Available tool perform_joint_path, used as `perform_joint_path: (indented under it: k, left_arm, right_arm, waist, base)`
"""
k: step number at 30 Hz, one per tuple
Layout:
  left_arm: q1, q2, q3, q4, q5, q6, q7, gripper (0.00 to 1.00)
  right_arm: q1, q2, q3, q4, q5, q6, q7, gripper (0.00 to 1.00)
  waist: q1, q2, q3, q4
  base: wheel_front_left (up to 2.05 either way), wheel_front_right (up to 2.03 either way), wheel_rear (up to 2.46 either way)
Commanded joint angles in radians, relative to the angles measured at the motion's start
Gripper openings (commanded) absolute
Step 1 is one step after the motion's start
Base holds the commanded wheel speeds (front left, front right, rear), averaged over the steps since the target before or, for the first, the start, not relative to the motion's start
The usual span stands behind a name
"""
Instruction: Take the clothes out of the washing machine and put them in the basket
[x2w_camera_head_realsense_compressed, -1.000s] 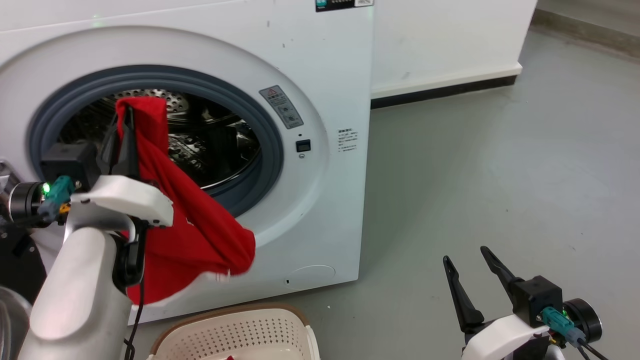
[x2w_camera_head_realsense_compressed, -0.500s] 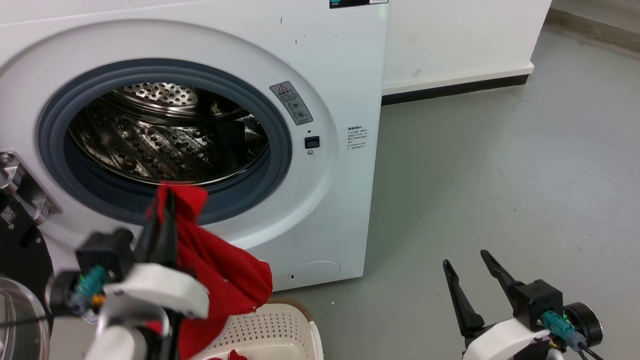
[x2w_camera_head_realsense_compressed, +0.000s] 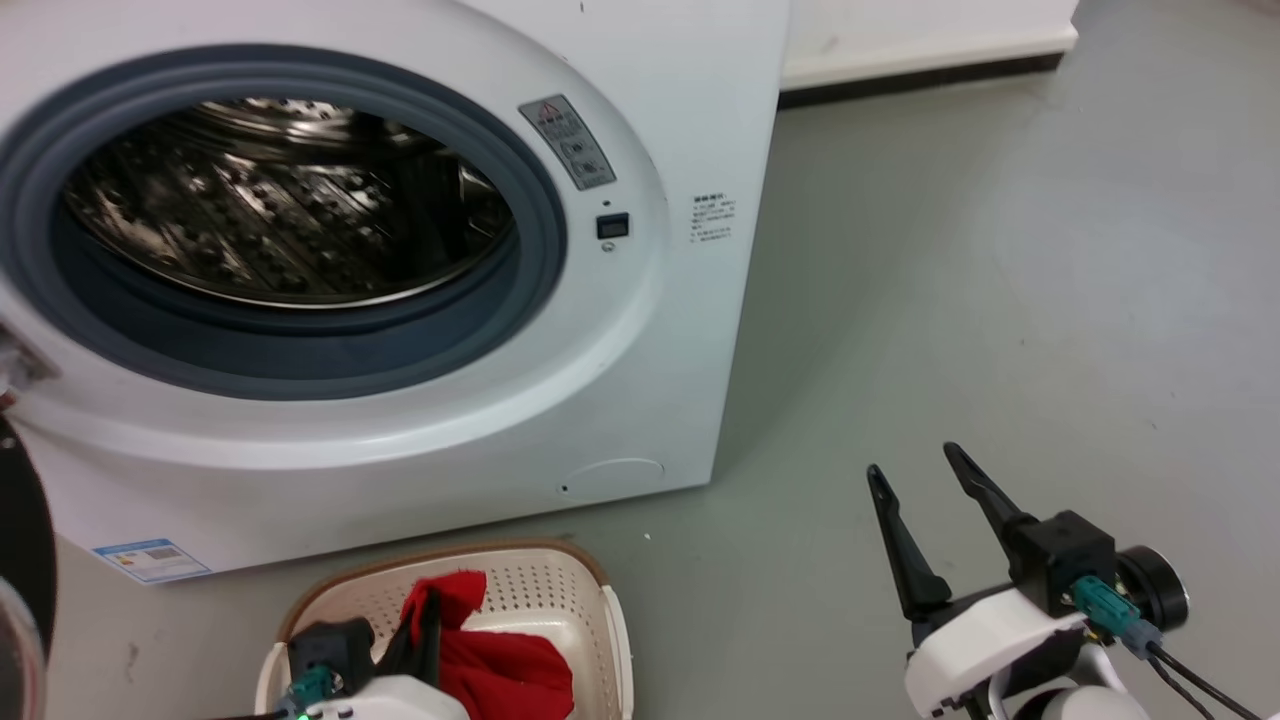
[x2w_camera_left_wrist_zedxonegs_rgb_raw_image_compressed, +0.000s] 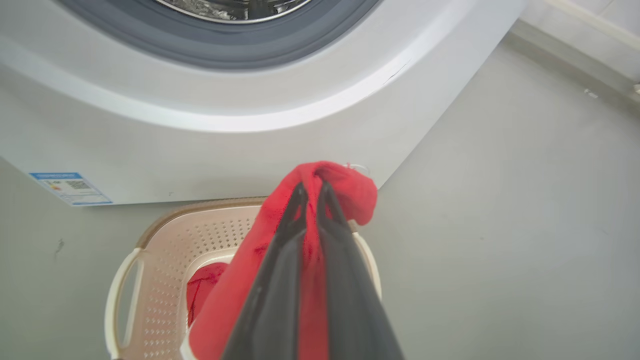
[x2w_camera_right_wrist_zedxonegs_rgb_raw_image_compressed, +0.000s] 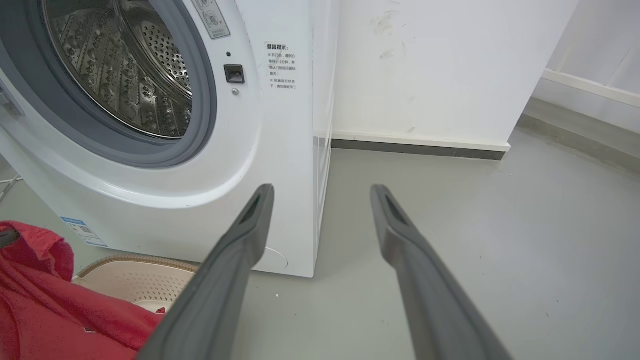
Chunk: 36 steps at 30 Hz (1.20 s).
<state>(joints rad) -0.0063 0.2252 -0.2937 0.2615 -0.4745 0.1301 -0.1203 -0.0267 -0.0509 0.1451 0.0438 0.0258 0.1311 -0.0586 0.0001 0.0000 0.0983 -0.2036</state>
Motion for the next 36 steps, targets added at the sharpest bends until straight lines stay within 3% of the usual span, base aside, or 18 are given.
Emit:
perform_joint_path:
  k: [1,11,24,36]
  left_arm:
    - [-0.028,-0.013,0.0,0.084,-0.008,-0.015,-0.041,0.0]
    - [-0.255,-0.039,0.005,0.47,0.025,-0.062,-0.134,0.0]
    - [-0.493,0.01,0.061,0.635,0.103,-0.085,-0.146,0.0]
    - [-0.623,0.037,-0.02,0.895,0.19,-0.147,-0.123,0.0]
  right_arm:
    - [-0.028,0.002,0.015,0.007,0.01,-0.001,-0.011,1.0]
    - [-0.116,0.002,0.015,0.003,0.025,-0.001,-0.046,1.0]
    - [-0.208,0.002,0.033,0.035,0.067,-0.001,-0.111,1.0]
    - [-0.28,0.002,0.075,0.079,0.095,-0.001,-0.153,1.0]
  waist:
    - [-0.0001,0.0,0.047,-0.033]
    - [-0.0001,0.0,0.25,-0.123]
    - [-0.0001,0.0,0.501,-0.186]
    - [-0.0001,0.0,0.629,-0.217]
  base:
    - [0.0,0.0,0.0]
    - [0.0,0.0,0.0]
    - [0.0,0.0,0.0]
    - [0.0,0.0,0.0]
